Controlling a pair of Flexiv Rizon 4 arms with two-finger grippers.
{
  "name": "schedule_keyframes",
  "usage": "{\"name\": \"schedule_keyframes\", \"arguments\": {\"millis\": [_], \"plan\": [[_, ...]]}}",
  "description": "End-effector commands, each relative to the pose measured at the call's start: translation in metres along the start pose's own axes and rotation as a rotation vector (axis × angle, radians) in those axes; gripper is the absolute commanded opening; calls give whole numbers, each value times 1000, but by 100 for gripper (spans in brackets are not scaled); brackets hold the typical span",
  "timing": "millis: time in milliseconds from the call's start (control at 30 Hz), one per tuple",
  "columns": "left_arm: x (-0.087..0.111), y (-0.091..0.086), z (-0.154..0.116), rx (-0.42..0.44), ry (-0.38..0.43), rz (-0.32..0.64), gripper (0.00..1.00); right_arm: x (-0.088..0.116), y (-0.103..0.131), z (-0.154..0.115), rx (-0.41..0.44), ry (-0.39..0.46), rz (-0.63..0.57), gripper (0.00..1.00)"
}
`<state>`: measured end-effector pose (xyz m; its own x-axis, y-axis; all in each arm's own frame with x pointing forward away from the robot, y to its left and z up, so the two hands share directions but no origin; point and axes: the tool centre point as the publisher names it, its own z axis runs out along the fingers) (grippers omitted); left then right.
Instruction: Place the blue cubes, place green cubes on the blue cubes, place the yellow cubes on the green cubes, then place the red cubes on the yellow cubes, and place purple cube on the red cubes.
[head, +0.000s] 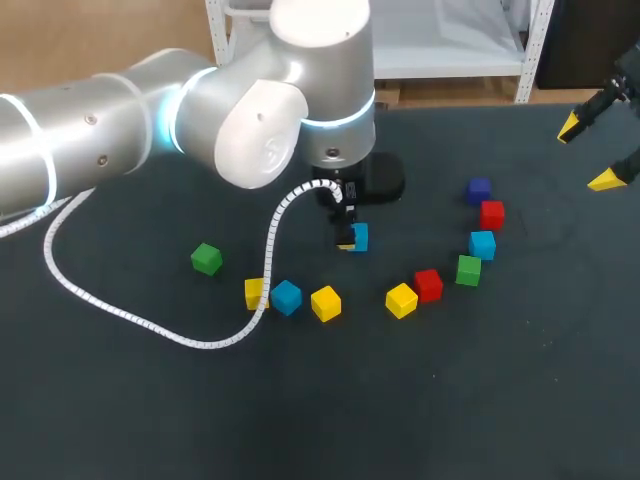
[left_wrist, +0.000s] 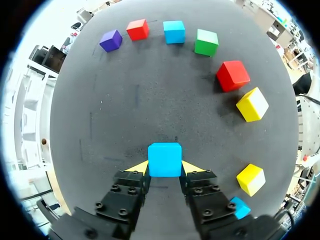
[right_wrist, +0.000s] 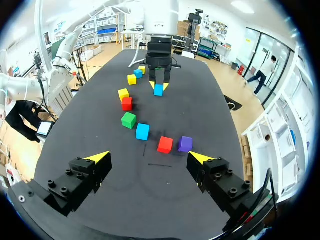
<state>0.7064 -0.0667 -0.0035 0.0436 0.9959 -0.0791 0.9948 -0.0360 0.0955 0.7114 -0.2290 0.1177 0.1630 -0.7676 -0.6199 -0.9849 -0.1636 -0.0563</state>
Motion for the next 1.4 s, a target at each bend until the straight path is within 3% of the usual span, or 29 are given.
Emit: {"name": "schedule_keyframes", "arguments": {"millis": [33,200,1400], "plan": [[0,3,0,3,6,-2,38,0,0,0,-1,-2,-1,100],[0,3,0,3,6,-4,46,0,0,0,-1,-2,-1,100],[1,11,5,2,13,-19,49,0,0,0,-1,-2,-1,100]]}}
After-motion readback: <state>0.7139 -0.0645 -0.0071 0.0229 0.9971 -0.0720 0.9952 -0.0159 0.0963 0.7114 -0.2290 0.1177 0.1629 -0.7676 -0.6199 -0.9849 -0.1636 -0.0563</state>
